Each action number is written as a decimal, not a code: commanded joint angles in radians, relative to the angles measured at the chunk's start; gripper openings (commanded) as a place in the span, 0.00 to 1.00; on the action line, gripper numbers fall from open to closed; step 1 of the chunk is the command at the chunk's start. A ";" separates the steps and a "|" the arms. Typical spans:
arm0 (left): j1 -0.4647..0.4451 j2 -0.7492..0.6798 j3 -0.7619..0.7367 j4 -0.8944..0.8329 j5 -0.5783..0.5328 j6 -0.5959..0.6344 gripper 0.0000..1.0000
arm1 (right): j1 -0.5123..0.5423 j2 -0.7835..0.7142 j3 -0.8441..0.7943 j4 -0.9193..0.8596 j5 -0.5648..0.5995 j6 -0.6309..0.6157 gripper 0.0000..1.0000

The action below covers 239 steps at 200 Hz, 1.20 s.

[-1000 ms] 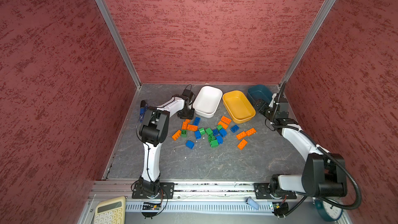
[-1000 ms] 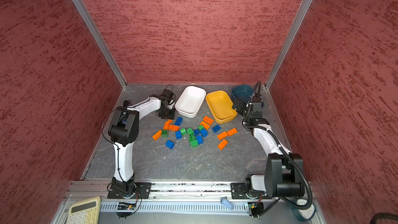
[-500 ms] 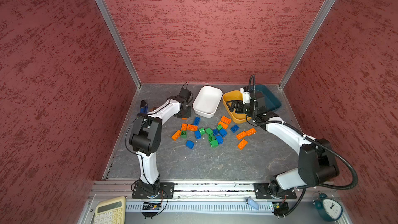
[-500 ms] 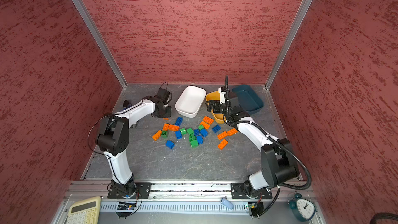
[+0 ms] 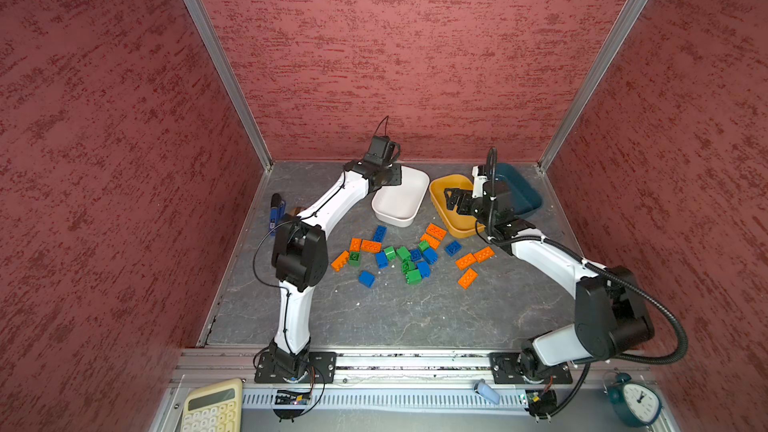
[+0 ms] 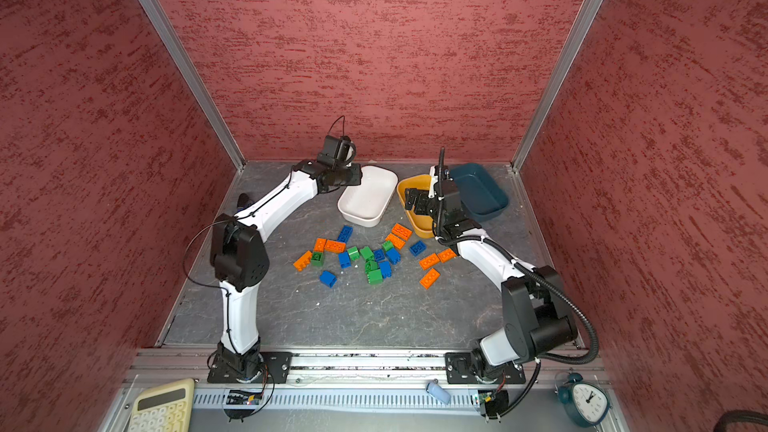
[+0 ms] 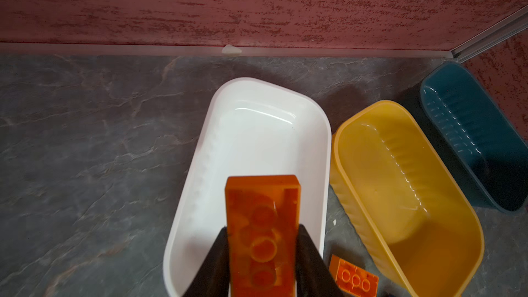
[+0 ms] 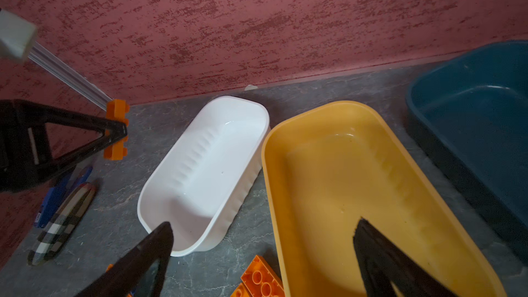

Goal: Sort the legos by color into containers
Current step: 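Carry the orange brick over the white tub with the left gripper and release it, then grasp a blue brick beside the yellow tub with the right gripper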

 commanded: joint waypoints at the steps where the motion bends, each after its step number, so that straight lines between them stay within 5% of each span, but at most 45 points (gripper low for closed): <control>1: 0.004 0.124 0.132 -0.061 0.031 -0.007 0.23 | 0.000 -0.061 -0.013 0.002 0.099 0.000 0.99; 50: 0.000 0.327 0.423 -0.167 0.030 -0.030 0.26 | -0.001 -0.112 -0.056 -0.058 0.192 -0.022 0.99; 97: -0.002 0.276 0.405 -0.214 0.078 -0.030 0.59 | 0.000 -0.106 -0.056 -0.130 0.207 0.015 0.99; 147: -0.019 0.006 0.047 0.011 0.094 -0.049 0.91 | -0.001 -0.121 -0.086 -0.317 0.218 0.101 0.99; 163: -0.018 -0.105 -0.115 0.146 0.094 -0.079 1.00 | -0.001 -0.157 -0.140 -0.323 0.128 0.093 0.99; 194: -0.016 -0.292 -0.384 0.371 0.033 -0.138 0.99 | 0.010 -0.187 -0.197 -0.301 -0.160 0.073 0.91; 239: 0.003 -0.461 -0.668 0.591 -0.052 -0.200 0.99 | 0.092 -0.066 -0.130 -0.394 -0.006 0.227 0.86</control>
